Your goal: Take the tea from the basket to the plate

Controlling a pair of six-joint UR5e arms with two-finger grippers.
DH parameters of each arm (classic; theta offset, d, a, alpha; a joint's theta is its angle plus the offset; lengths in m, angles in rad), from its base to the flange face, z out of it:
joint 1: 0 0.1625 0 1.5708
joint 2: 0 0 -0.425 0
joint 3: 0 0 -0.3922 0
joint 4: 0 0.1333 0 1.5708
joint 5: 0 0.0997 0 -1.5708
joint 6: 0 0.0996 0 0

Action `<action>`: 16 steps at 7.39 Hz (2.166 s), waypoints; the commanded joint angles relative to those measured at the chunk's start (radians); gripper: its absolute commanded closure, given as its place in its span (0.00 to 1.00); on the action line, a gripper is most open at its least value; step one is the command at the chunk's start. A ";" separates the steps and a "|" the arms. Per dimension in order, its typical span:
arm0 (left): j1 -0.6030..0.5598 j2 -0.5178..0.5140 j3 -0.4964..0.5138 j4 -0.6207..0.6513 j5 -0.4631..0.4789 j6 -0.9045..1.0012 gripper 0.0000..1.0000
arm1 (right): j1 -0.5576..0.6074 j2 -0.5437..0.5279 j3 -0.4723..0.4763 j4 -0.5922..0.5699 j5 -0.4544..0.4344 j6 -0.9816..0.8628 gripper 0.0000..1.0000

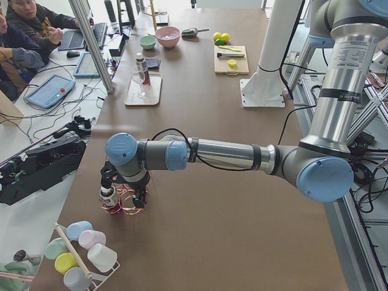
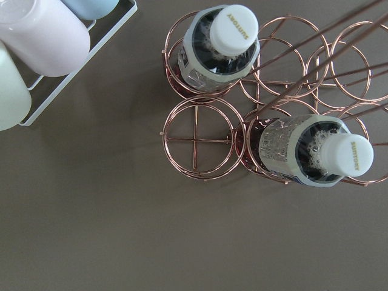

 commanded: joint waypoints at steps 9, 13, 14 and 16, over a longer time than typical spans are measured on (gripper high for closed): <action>0.000 0.044 -0.030 -0.007 0.101 0.007 0.02 | 0.003 -0.002 -0.001 0.000 0.000 -0.001 0.00; 0.003 0.055 -0.031 -0.008 0.100 0.007 0.02 | 0.003 -0.002 0.001 -0.002 0.000 -0.001 0.00; 0.003 0.055 -0.030 -0.008 0.100 0.007 0.02 | 0.003 -0.002 0.001 -0.002 0.000 -0.001 0.00; 0.003 0.055 -0.030 -0.007 0.101 0.007 0.02 | 0.003 -0.002 0.001 0.000 0.000 -0.003 0.00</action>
